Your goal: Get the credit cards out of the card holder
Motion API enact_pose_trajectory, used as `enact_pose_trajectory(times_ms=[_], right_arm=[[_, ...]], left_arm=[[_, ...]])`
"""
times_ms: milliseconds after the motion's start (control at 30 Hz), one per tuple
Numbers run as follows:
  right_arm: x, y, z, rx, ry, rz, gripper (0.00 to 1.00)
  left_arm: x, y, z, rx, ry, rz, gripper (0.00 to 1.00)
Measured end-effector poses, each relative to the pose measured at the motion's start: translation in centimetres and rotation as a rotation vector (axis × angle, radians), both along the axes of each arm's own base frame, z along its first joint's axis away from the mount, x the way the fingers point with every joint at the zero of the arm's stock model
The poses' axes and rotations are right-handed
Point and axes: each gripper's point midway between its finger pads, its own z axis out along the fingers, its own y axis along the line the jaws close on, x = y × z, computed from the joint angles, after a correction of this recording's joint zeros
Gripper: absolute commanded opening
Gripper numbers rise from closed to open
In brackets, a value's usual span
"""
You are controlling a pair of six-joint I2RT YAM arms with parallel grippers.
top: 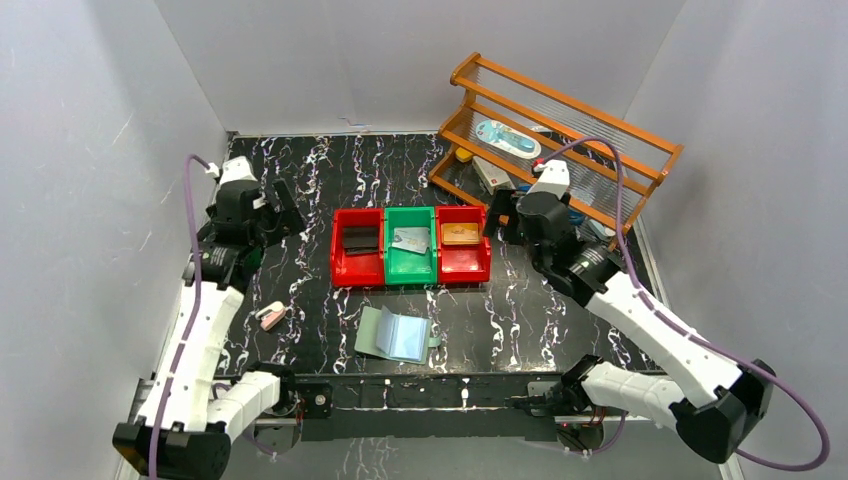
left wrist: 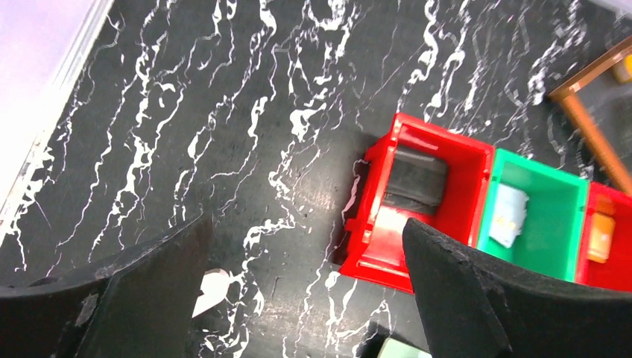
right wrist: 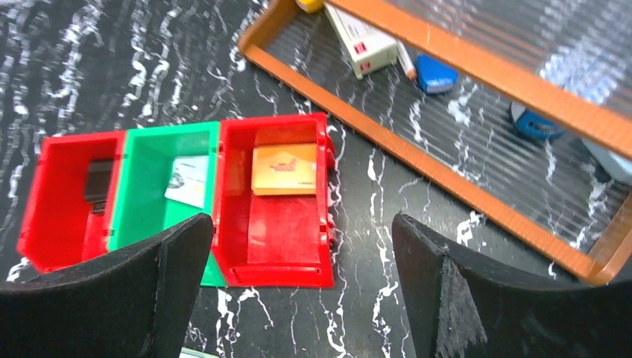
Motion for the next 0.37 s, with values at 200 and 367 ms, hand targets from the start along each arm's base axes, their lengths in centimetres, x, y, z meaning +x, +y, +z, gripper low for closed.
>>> enact_pose_trajectory(times_ms=[200, 367], right_arm=[[-1.4, 0.2, 3.8, 0.077, -0.09, 0.08, 0.98], [-2.4, 1.4, 4.0, 0.148, -0.096, 0.157, 0.98]], left_arm=[[-1.6, 0.7, 3.5, -0.01, -0.129, 0.029, 0.98], [-2.4, 1.4, 4.5, 0.002, -0.165, 0.058, 0.98]])
